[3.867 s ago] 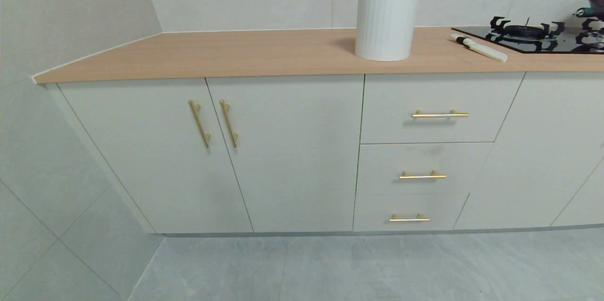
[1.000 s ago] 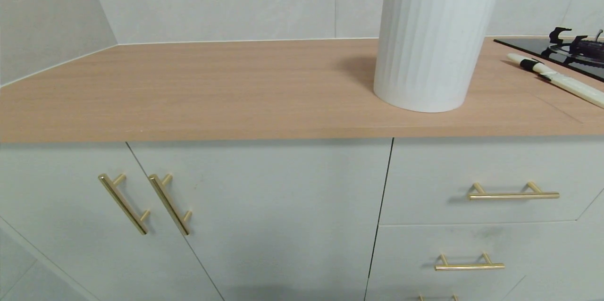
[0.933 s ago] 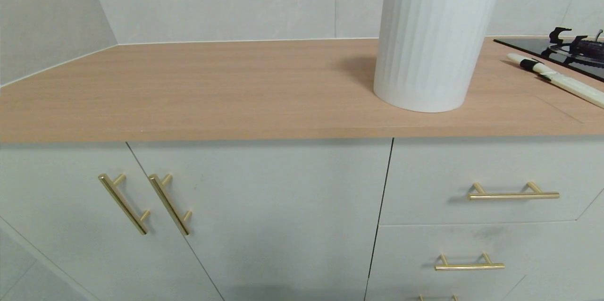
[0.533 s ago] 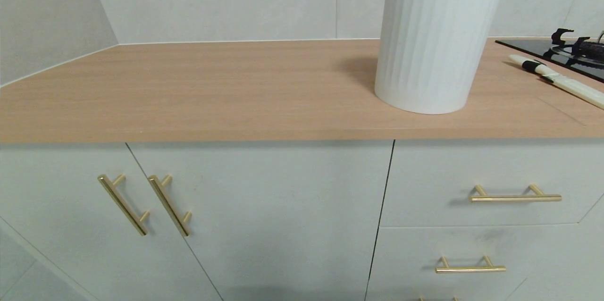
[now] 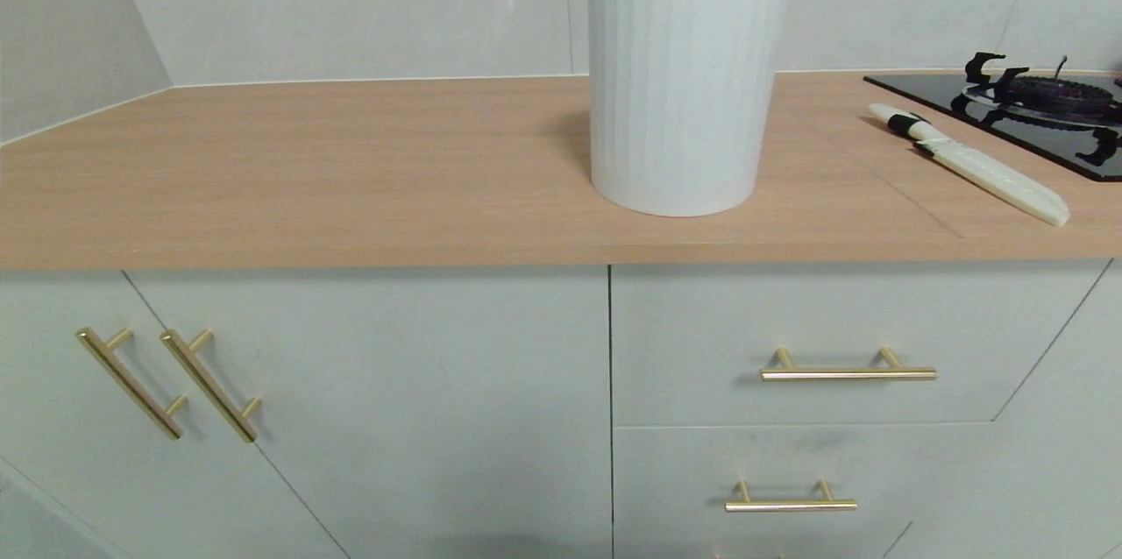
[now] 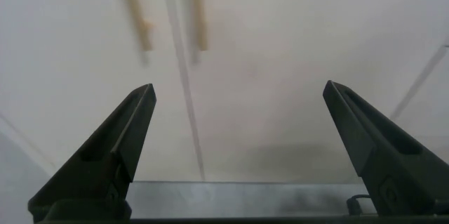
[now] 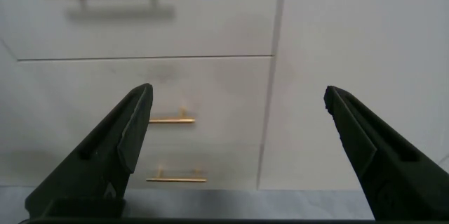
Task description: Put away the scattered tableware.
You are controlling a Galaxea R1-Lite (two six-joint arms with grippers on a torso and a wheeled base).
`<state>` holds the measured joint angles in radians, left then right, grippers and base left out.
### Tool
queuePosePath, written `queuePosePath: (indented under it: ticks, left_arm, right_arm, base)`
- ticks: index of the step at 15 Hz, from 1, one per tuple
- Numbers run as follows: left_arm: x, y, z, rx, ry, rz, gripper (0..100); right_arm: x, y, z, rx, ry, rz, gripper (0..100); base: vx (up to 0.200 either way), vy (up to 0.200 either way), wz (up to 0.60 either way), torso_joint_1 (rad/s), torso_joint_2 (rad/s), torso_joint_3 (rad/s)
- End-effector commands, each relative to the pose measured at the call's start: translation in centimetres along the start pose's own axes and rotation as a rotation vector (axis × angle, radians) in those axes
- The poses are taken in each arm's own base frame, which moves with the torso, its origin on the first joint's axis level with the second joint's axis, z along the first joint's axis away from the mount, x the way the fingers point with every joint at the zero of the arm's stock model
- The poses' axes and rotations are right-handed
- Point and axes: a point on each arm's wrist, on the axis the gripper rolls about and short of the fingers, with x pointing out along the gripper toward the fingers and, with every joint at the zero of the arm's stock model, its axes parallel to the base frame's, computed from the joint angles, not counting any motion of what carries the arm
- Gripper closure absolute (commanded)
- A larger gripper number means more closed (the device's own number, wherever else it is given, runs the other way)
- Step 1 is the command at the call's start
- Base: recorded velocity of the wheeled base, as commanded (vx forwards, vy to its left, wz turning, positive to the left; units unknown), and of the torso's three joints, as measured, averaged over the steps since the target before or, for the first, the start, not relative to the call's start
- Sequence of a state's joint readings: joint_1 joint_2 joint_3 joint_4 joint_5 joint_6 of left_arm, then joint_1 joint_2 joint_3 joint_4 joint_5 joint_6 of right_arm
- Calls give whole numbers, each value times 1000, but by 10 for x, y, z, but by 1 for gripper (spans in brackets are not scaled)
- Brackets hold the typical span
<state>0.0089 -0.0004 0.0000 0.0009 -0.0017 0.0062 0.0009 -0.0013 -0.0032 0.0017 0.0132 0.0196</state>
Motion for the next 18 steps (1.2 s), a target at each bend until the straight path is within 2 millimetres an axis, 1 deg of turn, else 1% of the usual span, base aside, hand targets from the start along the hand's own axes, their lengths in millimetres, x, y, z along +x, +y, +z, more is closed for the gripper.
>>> queuePosePath:
  ticks: [1,14,18]
  left_arm:
    - [0,0,0,-2,1,0,0]
    - [0,0,0,-2,1,0,0]
    - [0,0,0,-2,1,0,0]
  right_arm:
    - [0,0,0,0,1,1,0]
    - [0,0,0,-1,3,1,0]
    - [0,0,0,-1,3,1,0]
  base:
    - [0,0,0,0,0,0]
    - [0,0,0,1,-5,-2]
    - [0,0,0,72,-245,-274]
